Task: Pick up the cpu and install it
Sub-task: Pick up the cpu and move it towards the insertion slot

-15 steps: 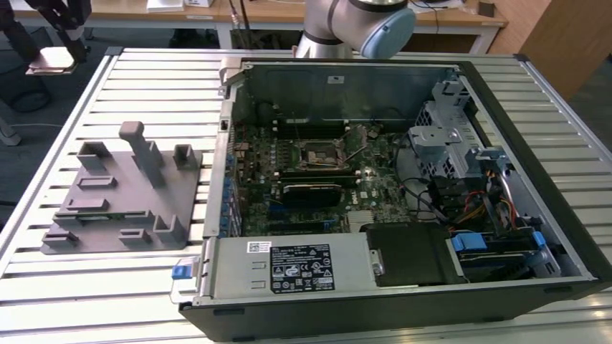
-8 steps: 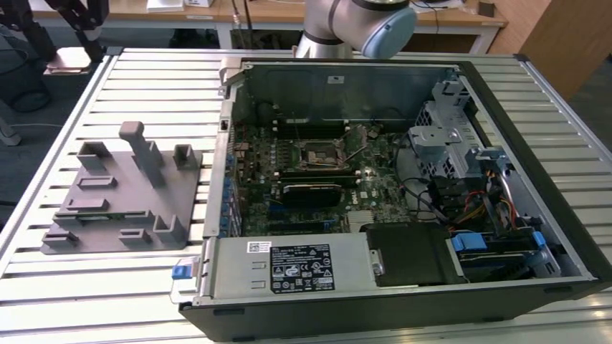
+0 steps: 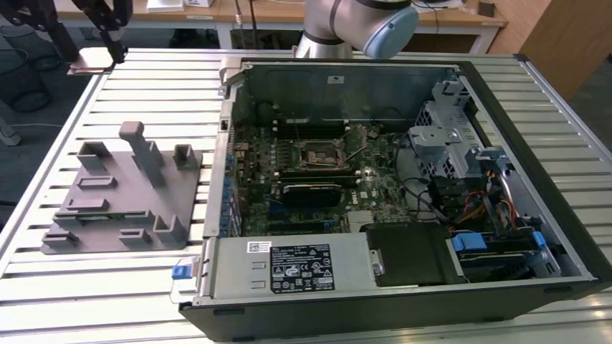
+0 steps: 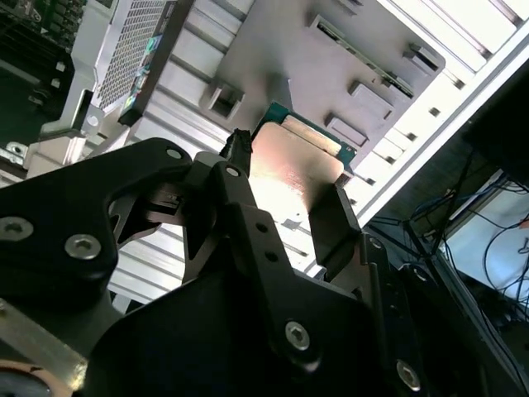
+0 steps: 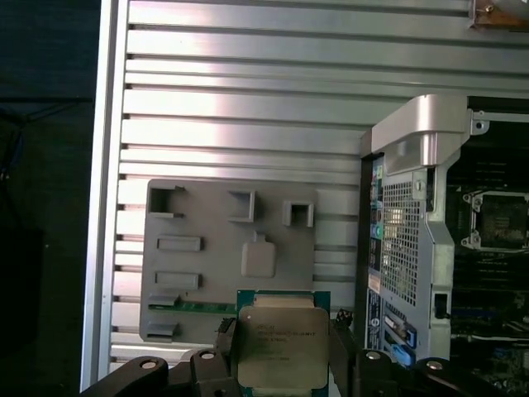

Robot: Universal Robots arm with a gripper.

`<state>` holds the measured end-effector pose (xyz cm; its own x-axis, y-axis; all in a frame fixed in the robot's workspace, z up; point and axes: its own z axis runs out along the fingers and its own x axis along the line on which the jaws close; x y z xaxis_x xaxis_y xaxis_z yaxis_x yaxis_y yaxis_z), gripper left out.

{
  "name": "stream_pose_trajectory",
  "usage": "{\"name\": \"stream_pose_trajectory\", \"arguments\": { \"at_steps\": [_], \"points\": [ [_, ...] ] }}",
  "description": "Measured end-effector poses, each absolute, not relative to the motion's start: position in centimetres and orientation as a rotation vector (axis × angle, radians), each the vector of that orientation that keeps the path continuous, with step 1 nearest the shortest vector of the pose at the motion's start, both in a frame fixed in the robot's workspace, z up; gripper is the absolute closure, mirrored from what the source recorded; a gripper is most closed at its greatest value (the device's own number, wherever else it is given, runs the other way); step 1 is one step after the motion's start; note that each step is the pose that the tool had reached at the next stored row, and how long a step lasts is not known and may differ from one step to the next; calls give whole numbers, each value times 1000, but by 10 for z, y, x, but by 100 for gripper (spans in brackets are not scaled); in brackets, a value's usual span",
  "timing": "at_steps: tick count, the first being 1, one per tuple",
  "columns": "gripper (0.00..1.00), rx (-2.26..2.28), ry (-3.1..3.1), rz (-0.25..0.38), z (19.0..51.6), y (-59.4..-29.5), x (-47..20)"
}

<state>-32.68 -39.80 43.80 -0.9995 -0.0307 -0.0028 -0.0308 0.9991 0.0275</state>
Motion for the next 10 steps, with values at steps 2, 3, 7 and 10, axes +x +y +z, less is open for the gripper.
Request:
{"name": "stream_pose_trajectory", "arguments": {
  "at_steps": [2, 3, 7, 10],
  "points": [
    [47, -48, 3139, 43, 438, -398, -321],
    [47, -48, 3139, 43, 438, -398, -318],
    [47, -48, 3139, 43, 438, -398, -306],
    [47, -48, 3139, 43, 438, -398, -298]
  ]
}}
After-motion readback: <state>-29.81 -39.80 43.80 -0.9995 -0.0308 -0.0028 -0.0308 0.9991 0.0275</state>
